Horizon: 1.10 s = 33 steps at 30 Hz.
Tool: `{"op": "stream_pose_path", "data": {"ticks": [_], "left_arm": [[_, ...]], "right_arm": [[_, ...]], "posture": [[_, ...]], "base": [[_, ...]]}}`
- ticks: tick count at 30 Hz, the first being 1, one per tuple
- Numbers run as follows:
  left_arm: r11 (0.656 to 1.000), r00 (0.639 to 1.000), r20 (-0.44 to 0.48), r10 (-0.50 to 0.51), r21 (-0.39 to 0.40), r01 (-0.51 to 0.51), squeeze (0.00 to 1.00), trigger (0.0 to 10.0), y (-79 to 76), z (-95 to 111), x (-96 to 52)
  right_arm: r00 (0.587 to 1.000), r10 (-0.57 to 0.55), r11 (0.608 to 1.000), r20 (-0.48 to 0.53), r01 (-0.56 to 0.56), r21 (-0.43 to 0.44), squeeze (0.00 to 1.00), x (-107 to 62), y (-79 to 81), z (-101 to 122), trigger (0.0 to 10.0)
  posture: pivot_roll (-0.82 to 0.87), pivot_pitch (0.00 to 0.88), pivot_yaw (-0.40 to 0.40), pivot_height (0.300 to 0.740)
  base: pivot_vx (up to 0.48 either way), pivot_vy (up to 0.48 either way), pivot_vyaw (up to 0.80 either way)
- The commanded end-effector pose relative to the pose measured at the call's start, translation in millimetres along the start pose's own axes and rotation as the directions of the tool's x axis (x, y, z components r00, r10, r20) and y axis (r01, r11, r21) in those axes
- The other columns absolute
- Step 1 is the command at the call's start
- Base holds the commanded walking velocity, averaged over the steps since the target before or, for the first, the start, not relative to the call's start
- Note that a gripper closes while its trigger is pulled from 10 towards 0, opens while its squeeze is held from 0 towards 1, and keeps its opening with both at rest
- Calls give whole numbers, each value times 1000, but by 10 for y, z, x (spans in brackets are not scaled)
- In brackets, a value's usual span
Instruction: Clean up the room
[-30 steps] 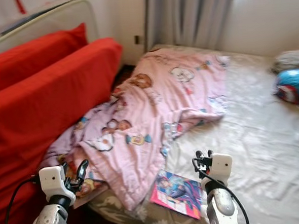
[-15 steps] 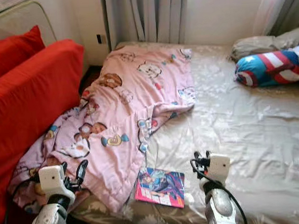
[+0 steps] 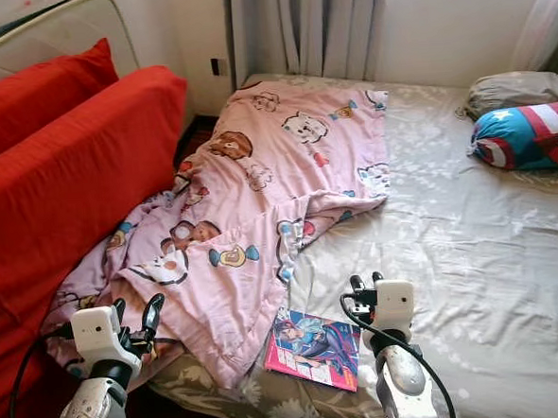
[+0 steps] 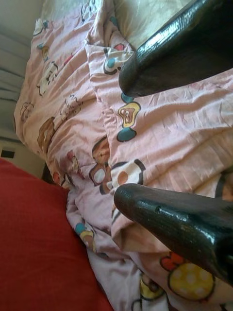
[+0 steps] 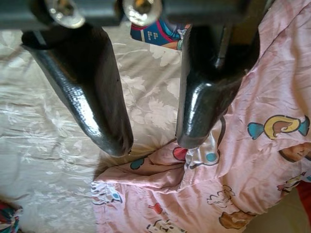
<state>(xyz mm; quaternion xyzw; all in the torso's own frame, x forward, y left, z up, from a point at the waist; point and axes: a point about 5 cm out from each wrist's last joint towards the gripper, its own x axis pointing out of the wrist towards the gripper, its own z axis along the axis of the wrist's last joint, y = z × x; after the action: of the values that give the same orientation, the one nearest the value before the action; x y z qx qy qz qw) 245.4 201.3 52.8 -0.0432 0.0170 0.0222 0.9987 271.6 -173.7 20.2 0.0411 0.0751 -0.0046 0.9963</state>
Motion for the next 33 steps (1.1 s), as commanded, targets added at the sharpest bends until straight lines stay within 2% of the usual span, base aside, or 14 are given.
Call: {"op": "stream_pose_path", "data": {"ticks": [1, 20, 23, 33], "left_arm": [[1000, 1000, -8, 2, -10, -2, 0, 10000, -6, -12, -13], [1000, 1000, -13, 2, -6, -2, 0, 10000, 8, -2, -18], [1000, 1000, -15, 3, -5, -3, 0, 10000, 11, 0, -17], [1000, 1000, -19, 5, -6, -5, 0, 10000, 26, -9, -32]], "right_arm": [[1000, -2, 1000, -6, 2, -11, 0, 3, -15, -2, 10000], [999, -34, 999, -21, 34, -9, 0, -9, -27, -44, 10000], [999, -35, 999, -12, 35, -13, 0, -4, -25, -39, 10000], [999, -41, 999, -4, 41, -9, 0, -7, -32, -38, 10000]], "posture": [[-34, 92, -31, 685], [-32, 95, -25, 676], [-31, 96, -25, 652], [-28, 99, -25, 652]], "base": [[0, 0, 0], [0, 0, 0], [0, 0, 0], [0, 0, 0]]}}
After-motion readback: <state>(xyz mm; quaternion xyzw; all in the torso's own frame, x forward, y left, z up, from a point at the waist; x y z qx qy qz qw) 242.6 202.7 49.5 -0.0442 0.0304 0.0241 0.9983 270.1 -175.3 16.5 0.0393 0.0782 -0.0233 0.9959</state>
